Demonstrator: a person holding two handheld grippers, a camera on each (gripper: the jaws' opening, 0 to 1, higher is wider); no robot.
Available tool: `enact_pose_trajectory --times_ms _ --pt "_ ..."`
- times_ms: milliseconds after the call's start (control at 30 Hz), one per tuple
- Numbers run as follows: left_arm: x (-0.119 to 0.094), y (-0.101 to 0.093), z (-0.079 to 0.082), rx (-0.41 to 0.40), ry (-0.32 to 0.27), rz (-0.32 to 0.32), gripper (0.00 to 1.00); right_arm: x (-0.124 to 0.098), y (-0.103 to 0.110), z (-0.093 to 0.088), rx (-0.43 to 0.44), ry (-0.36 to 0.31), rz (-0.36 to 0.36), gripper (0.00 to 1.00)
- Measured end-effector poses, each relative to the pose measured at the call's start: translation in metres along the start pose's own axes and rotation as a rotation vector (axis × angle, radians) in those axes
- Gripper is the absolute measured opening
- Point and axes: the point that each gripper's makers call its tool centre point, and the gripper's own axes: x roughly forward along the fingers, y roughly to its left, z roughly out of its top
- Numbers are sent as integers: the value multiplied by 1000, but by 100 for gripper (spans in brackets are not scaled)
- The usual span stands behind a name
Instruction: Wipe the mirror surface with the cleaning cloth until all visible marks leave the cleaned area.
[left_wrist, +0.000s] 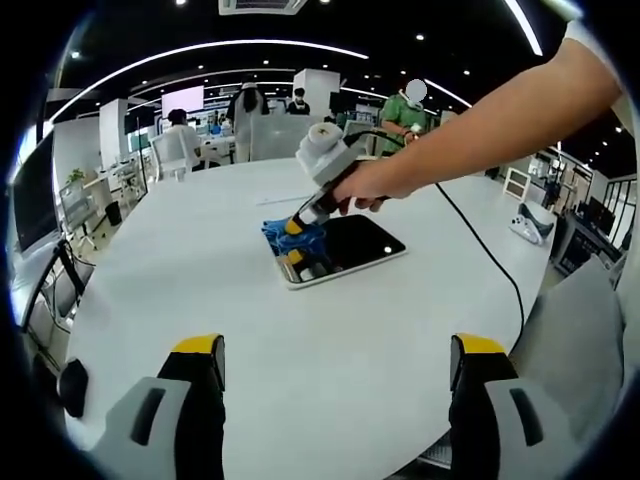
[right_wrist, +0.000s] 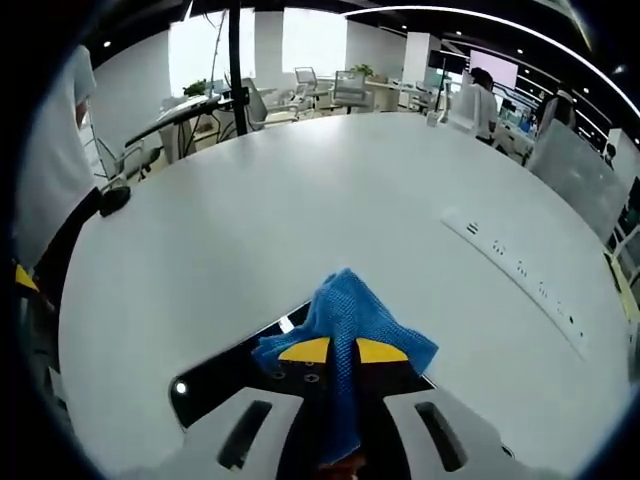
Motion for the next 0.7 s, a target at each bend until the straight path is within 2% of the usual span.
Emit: enact_pose_trajectory --times_ms 700 --pt "1 -4 3 3 -4 -9 94 -7 -17 -12 9 19 -16 3"
